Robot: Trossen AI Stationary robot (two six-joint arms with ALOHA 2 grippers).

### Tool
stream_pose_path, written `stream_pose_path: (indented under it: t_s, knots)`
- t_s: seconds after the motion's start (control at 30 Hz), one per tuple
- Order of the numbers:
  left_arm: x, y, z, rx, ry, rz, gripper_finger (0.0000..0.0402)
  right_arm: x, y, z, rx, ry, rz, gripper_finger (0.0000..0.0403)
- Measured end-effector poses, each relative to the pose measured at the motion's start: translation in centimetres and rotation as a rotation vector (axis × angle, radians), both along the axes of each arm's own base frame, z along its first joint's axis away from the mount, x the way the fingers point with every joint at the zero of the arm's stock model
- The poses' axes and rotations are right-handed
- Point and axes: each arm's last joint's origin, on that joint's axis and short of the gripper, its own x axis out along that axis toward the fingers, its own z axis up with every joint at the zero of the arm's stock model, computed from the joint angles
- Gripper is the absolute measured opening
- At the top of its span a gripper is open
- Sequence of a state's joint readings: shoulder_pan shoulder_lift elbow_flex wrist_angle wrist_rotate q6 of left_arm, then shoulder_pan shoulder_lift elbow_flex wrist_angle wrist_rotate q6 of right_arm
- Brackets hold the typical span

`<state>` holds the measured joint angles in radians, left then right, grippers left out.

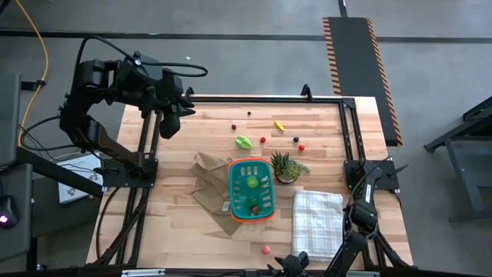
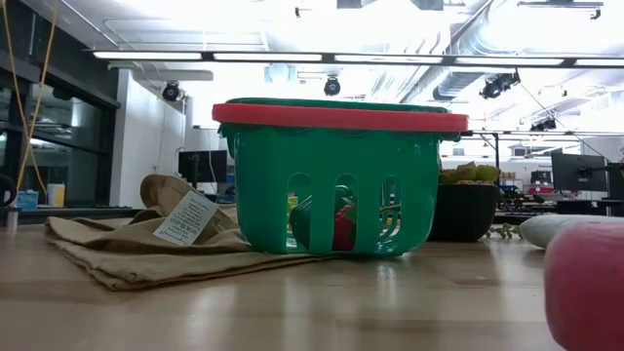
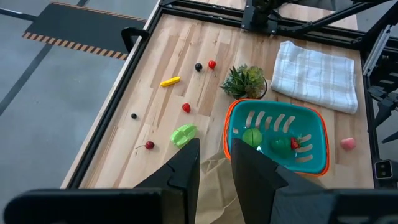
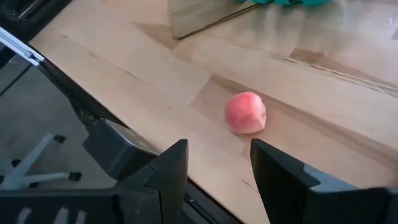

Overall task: Pick and placing Produce into tupperware
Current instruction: Put the pink peach into the green basket

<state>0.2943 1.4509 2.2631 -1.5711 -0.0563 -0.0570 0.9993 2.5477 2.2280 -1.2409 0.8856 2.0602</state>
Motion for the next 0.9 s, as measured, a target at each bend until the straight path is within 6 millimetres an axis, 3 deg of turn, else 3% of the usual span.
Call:
stream_pose_path:
  t_s: [0.9]
  knots:
    - [0.1,0.0,-0.1,-0.020,-0.004,0.019,0.0081,3.2,-1.3,0.2,0.211,0.187,-0.031,0.0167]
